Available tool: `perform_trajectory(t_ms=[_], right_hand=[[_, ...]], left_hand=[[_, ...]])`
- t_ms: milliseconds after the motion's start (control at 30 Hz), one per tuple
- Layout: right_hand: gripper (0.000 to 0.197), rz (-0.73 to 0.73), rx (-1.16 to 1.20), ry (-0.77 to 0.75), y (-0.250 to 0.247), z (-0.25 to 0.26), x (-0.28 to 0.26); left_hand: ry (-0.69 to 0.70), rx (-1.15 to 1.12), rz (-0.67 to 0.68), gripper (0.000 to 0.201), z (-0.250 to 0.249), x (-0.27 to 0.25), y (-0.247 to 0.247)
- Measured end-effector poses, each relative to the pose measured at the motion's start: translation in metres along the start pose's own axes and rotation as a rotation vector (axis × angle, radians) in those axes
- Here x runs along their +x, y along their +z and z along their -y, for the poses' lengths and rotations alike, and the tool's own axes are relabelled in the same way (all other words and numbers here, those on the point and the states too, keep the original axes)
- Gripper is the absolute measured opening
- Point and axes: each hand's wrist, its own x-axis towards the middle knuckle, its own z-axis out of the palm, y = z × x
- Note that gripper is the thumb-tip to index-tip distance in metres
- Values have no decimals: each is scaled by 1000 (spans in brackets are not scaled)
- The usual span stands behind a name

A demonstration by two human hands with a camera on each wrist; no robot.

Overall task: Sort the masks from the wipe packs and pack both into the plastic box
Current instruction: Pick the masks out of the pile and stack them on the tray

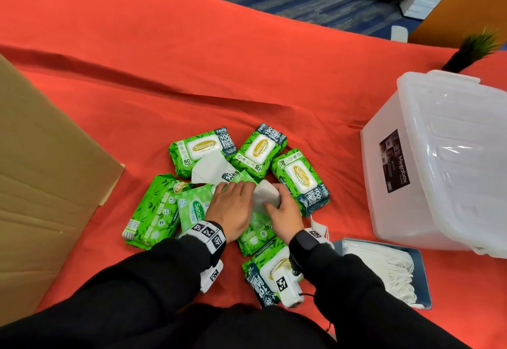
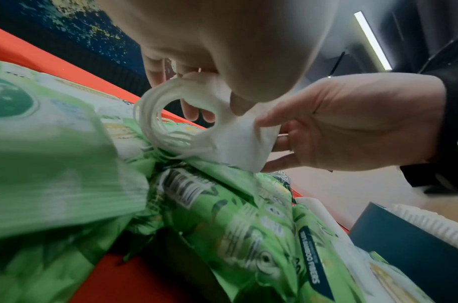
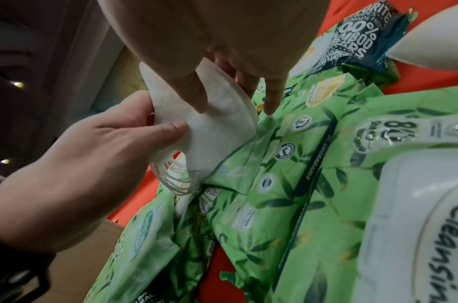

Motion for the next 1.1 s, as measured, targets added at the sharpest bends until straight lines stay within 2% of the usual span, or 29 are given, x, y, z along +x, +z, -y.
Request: perform_trajectory(t_ms=[133,333,467,667,800,967,1067,1100], right_hand=[[47,1,12,-10,-1,1,-3],[46,27,-58,-24,2,-5,-4],[48,47,-98,-15,-2,-2,-4],[35,37,-103,-23,-2,-5,2],[28,54,-61,6,-7,-4,5],[38,146,78,170,-12,2,10],[31,172,83,319,-13,1,12],[30,182,114,386,-12,-1,12]], left_hand=[[25,15,-24,27,-4,-2,0],[-5,85,65,69,-11,-2,0],[23,112,91,76,-15,-1,-2],[-7,62,122,65,-8,2,-1],[-50,-147,197,38,1,9,-9],[-244,-454,421,38,15,16,-21],[-367,-537,480,17,19,16,-16],[-422,-579,482,17,20,16,-13]])
